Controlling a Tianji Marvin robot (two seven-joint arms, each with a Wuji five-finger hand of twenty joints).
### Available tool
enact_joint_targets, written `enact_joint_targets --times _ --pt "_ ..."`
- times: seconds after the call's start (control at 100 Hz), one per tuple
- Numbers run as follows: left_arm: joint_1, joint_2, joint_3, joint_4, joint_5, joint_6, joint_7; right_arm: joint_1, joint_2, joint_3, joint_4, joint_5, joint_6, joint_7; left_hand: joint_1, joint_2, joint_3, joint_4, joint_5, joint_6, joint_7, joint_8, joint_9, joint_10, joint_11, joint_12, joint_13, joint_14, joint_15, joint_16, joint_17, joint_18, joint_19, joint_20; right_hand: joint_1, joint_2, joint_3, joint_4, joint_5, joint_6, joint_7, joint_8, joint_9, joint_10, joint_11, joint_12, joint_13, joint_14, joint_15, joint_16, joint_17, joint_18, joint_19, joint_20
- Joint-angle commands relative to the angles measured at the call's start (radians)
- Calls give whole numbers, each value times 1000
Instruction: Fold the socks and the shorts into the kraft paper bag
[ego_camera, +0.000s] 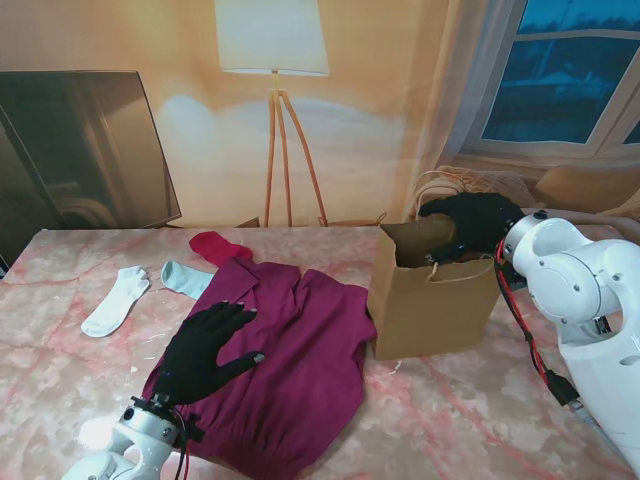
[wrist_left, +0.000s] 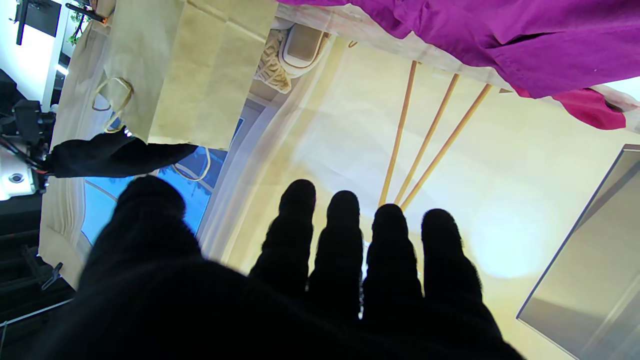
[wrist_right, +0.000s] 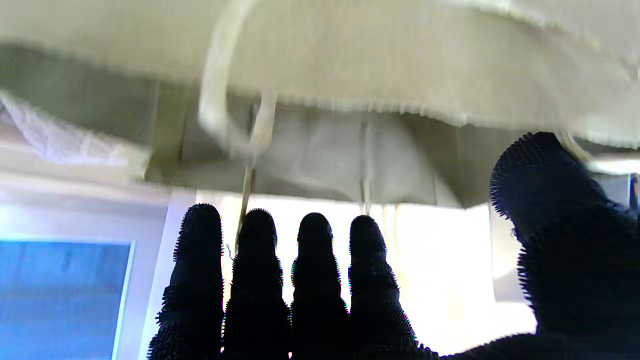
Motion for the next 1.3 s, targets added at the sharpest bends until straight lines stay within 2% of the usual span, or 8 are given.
enact_joint_targets --times 0.0,0.18,0.27,0.46,0.68,0.92,1.1,1.29 --pt "1 2 2 -6 -1 1 1 -26 -6 19 -32 -4 -6 -32 11 29 3 8 11 -11 5 9 1 -3 -7 -4 14 -10 -1 3 -12 1 0 10 -1 29 -18 50 19 -13 4 8 3 -15 19 19 40 -21 7 20 10 1 18 41" --pt "-2 3 6 -6 2 1 -3 -105 -21 99 -108 18 -24 -143 10 33 2 8 11 -12 5 9 0 -2 -6 -4 14 -11 -1 2 -12 -1 -1 9 -3 51 -45 57 29 -17 8 10 10 -16 29 23 52 -22 9 25 13 4 25 48" --pt "-3 3 6 -5 1 3 -5 -155 -31 135 -148 25 -49 -213 10 33 2 8 10 -14 6 9 -1 1 -7 -4 12 -10 -1 2 -12 -1 -2 9 -8 71 -55 62 43 -24 14 11 28 -15 36 26 67 7 14 29 25 6 32 52" --pt "-6 3 10 -4 1 10 -8 -283 -49 200 -218 43 -159 -356 10 34 1 8 7 -13 5 9 -4 3 -7 -4 10 -8 -2 2 -12 -1 -2 9 -35 117 -45 83 63 -40 26 13 65 -24 25 19 84 -11 5 18 45 -29 21 39" --pt "-1 3 7 -6 3 9 -2 -452 -69 237 -255 108 -275 -480 11 34 1 8 6 -12 4 9 -9 2 -9 -4 4 -12 -3 1 -12 -9 -3 8 -53 118 7 89 123 -32 70 19 140 -3 19 16 119 -45 3 -18 89 -81 1 -21" --pt "8 3 -2 -13 6 8 -1 -571 -85 220 -206 166 -361 -572 11 32 1 9 7 -11 4 9 -10 0 -9 -5 6 -9 -2 2 -8 -13 0 10 -59 147 -6 94 133 -24 68 16 155 7 2 8 121 -56 8 -28 95 -96 1 -51" --pt "12 3 -5 -16 7 8 -3 -615 -90 188 -135 194 -389 -602 11 31 2 9 8 -11 5 8 -8 -1 -8 -6 7 -11 -1 2 -6 -13 2 10 -51 173 -25 103 133 -17 59 10 160 13 -14 0 116 -51 10 -32 92 -93 4 -68" --pt "13 5 -9 -21 5 9 -19 -621 -86 149 -69 217 -380 -588 9 32 1 8 7 -13 4 8 -11 -2 -8 -6 7 -12 -1 2 -7 -12 3 11 -60 185 -46 107 127 -22 52 4 157 11 -29 -7 111 -48 12 -33 84 -86 15 -76"
